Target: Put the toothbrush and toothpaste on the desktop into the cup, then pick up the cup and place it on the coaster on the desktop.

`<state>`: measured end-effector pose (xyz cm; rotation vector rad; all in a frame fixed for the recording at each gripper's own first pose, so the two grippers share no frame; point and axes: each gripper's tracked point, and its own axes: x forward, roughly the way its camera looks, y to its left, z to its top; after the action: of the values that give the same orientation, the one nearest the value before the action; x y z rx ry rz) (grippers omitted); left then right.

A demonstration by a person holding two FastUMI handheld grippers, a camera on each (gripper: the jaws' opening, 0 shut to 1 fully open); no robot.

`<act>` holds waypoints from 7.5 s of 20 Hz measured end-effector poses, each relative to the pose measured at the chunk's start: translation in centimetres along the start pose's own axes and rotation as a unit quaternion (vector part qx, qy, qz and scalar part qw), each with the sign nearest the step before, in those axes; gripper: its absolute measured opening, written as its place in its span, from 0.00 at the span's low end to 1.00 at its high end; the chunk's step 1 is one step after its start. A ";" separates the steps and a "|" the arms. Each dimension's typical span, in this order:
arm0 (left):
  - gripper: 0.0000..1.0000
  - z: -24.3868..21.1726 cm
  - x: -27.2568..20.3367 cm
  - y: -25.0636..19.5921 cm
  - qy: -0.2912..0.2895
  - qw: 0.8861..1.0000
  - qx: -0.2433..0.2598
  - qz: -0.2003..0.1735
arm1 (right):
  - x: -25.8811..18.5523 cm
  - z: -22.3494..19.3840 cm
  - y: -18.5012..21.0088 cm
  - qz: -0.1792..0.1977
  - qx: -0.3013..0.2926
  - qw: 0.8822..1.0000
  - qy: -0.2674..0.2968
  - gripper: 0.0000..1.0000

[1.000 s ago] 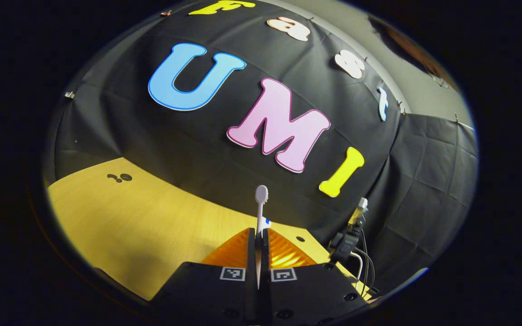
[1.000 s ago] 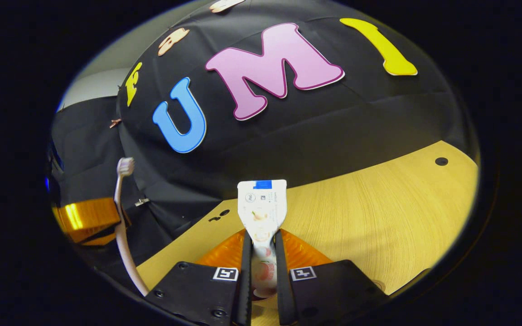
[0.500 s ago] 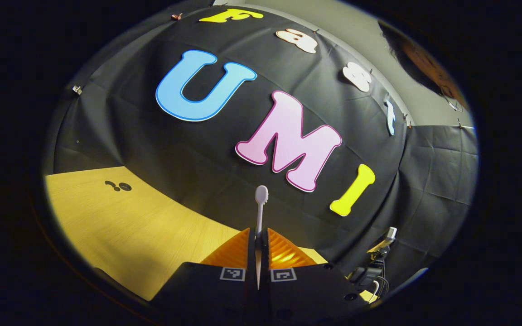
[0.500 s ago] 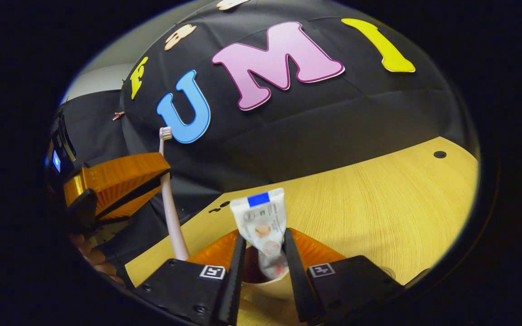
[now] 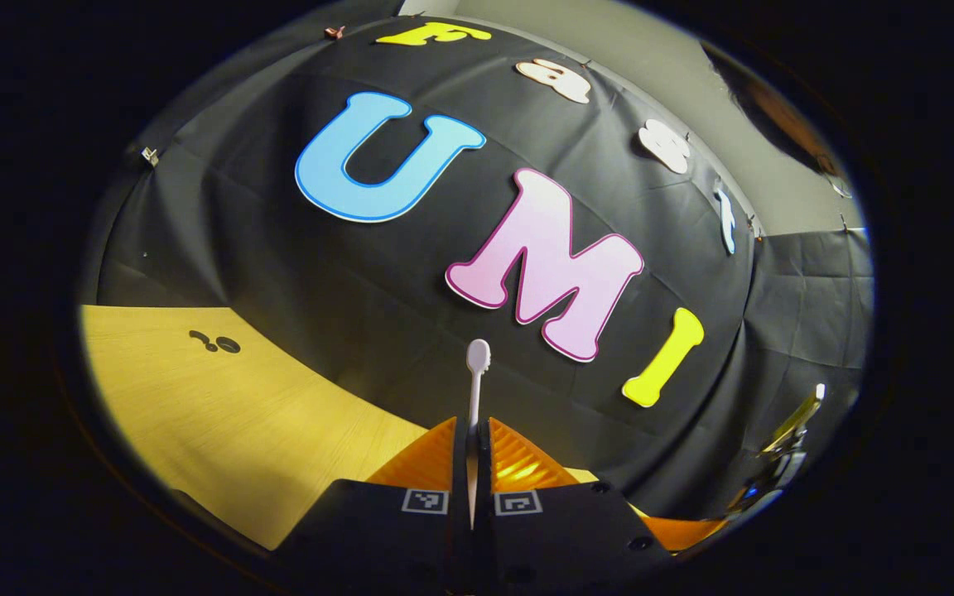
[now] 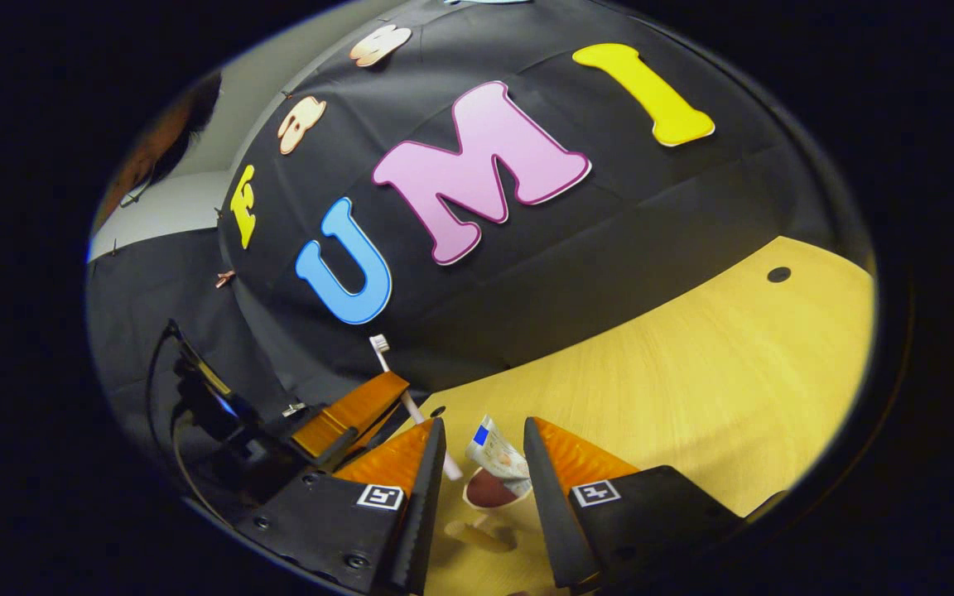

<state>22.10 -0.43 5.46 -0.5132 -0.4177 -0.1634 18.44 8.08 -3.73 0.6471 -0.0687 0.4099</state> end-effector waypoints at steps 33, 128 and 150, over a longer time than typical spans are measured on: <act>0.84 -13.4 -13.6 0.5 0.359 0.913 0.187 0.054 | -15.3 -0.3 -4.8 -0.121 -0.012 0.980 0.158 0.59; 0.86 -21.7 -10.8 -7.3 0.448 0.853 0.267 0.007 | -23.3 0.3 -14.6 -0.207 -0.085 0.946 0.233 0.59; 0.92 -0.5 -16.0 -2.7 0.271 0.926 0.207 0.161 | -9.2 -1.0 -6.8 -0.125 -0.136 0.945 0.271 0.86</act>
<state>7.11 -2.28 -0.57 -0.0987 0.1807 0.1039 12.57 0.57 -10.20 0.2474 0.4704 0.3133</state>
